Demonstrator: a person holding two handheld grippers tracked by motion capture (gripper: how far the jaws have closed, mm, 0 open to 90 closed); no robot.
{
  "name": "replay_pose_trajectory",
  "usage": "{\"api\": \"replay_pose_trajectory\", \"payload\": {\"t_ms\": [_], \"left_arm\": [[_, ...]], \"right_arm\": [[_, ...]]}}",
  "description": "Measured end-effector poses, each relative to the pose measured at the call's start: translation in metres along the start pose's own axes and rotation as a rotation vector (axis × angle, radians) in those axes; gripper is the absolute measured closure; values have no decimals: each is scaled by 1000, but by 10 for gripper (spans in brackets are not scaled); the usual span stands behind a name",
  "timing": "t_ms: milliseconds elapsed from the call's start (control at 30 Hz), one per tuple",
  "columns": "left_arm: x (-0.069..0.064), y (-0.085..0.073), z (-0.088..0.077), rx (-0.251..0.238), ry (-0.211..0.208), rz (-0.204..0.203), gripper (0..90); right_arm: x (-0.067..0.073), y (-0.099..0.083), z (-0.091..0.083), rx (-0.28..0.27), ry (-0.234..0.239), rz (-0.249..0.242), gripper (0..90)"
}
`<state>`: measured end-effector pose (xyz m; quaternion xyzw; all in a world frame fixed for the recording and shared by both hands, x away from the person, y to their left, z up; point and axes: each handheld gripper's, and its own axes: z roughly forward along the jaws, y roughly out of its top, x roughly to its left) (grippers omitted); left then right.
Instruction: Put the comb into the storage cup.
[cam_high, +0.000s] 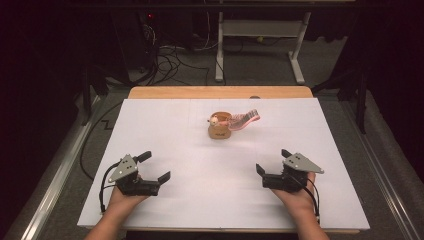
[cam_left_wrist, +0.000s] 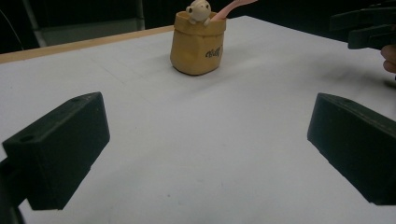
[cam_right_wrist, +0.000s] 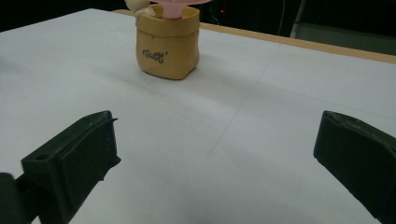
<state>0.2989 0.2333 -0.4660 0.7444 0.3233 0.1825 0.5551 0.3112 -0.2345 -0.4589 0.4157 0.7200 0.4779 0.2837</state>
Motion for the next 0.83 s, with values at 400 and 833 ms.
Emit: {"api": "replay_pose_trajectory", "payload": {"t_ms": [400,833], "left_arm": [[-1,-1,-1,13,6,-7,0],[2,0,-5,-10,3,-25,0]], "right_arm": [[-21,-19,-44,-62,-29,48,2],[-22,-17,-45,-79,-50,56,2]]}}
